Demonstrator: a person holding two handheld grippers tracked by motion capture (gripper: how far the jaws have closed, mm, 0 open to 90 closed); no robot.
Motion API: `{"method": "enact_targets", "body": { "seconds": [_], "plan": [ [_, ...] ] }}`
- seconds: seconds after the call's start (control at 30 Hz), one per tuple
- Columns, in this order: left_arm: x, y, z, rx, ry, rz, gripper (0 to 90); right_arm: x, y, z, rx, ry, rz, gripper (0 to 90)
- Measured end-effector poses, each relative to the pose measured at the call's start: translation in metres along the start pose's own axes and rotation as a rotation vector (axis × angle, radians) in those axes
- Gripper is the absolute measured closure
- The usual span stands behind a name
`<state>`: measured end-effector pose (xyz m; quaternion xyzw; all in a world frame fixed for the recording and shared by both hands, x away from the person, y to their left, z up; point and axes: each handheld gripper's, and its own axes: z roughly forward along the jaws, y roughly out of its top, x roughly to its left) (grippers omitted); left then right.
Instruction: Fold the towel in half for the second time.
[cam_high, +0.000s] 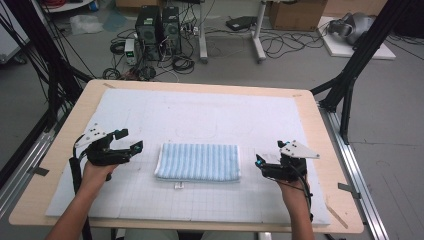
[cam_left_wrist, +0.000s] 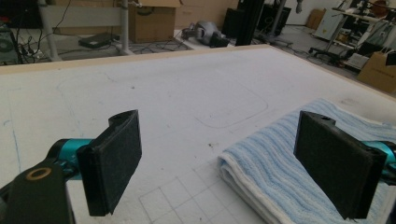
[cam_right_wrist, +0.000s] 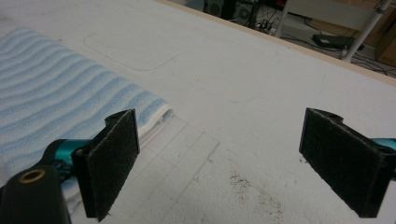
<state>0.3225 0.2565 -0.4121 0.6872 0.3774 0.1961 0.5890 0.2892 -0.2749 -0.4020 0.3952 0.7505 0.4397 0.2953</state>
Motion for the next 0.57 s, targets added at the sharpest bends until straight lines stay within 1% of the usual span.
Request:
{"method": "enact_targets", "body": {
  "seconds": [0.27, 0.33, 0.57],
  "plan": [
    [0.0001, -0.0009, 0.0007, 0.005, 0.002, -0.003, 15.8, 0.0001, -0.0012, 0.0018, 0.003, 0.017, 0.004, 11.4],
    [-0.0007, -0.0014, 0.0017, 0.011, 0.000, 0.002, 16.0, 0.0000, -0.0015, 0.0017, 0.000, 0.017, 0.006, 11.4],
    [0.0000, -0.0007, 0.0013, 0.006, 0.003, 0.000, 16.1, -0.0004, -0.0017, 0.0021, -0.008, 0.021, 0.018, 11.4]
  ]
}}
